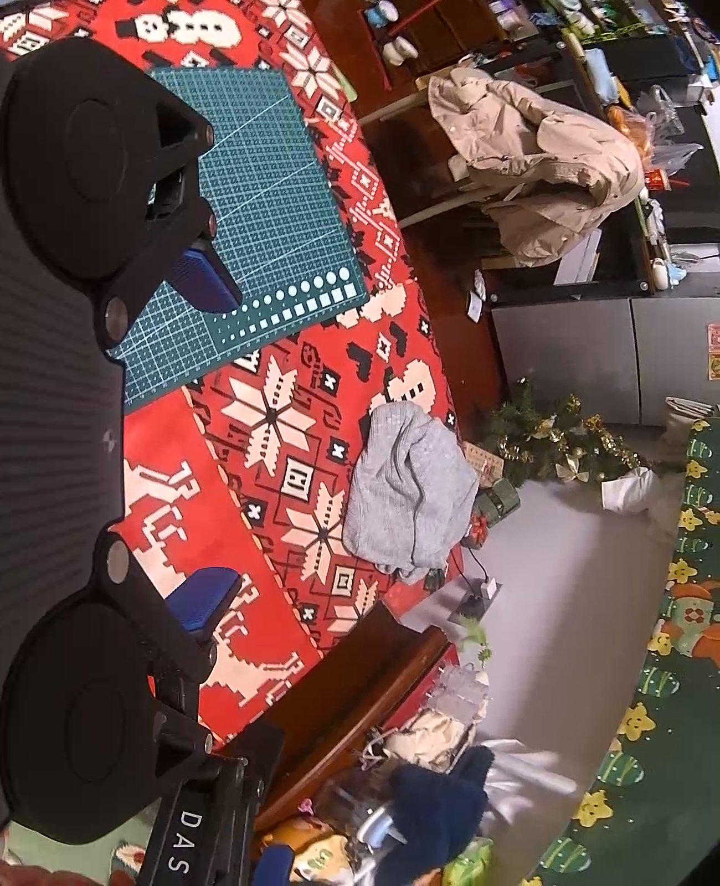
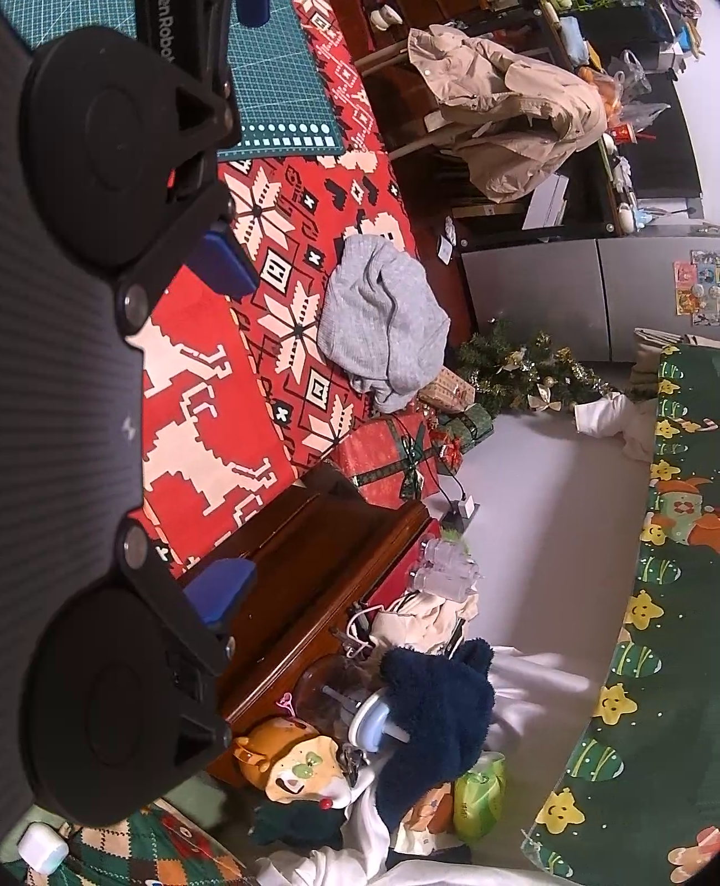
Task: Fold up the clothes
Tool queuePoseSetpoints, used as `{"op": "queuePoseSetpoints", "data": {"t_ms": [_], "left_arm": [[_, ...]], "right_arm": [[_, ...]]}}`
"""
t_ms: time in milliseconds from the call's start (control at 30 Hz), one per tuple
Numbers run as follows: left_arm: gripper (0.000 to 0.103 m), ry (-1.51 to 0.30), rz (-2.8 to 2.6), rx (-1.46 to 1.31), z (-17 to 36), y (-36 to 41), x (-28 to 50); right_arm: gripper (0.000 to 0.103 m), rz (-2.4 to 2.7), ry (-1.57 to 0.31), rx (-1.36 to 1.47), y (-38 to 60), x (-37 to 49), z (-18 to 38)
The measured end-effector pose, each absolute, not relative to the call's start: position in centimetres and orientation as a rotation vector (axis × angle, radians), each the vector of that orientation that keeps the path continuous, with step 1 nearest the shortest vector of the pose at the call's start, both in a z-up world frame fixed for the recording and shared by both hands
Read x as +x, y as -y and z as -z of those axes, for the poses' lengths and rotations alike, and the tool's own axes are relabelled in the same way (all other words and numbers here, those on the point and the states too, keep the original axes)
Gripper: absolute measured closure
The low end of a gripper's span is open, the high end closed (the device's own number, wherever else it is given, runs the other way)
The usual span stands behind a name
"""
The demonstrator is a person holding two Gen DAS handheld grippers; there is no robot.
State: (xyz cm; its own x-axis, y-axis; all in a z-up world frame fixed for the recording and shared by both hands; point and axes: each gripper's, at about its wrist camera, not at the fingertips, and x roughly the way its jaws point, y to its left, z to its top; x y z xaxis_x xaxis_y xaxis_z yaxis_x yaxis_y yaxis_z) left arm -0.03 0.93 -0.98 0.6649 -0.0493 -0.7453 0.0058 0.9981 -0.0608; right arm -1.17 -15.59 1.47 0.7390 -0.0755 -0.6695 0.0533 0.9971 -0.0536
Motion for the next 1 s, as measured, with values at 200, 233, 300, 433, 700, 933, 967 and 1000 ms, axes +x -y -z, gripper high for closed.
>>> {"op": "queuePoseSetpoints", "data": {"t_ms": [200,233,300,433,700,933,967,1000], "left_arm": [[0.004,-0.841,0.043,-0.054,1.2,-1.2,0.1],[0.004,-0.840,0.043,-0.052,1.3,-1.2,0.1],[0.004,-0.839,0.045,-0.047,1.4,-1.2,0.1],[0.004,-0.837,0.040,-0.056,1.7,-1.6,0.2],[0.004,-0.803,0.083,-0.033,2.1,-2.3,0.9],[0.002,-0.782,0.154,-0.027,3.1,-3.7,2.3],[0.002,-0.791,0.163,-0.052,3.3,-4.0,2.7],[0.002,-0.794,0.168,-0.097,3.7,-4.5,3.2]], "right_arm": [[0.001,0.060,-0.745,-0.033,15.7,-0.9,-1.4],[0.001,0.061,-0.744,-0.039,15.7,-0.9,-1.4],[0.001,0.055,-0.736,-0.051,15.5,-0.9,-1.3],[0.001,0.046,-0.725,-0.070,15.2,-0.8,-1.2],[0.001,-0.009,-0.704,-0.071,14.9,-0.5,0.0],[0.001,0.001,-0.707,-0.120,14.4,0.6,2.7],[0.001,-0.018,-0.710,-0.114,14.6,0.9,3.0],[0.001,-0.042,-0.711,-0.105,14.7,1.2,3.3]]}}
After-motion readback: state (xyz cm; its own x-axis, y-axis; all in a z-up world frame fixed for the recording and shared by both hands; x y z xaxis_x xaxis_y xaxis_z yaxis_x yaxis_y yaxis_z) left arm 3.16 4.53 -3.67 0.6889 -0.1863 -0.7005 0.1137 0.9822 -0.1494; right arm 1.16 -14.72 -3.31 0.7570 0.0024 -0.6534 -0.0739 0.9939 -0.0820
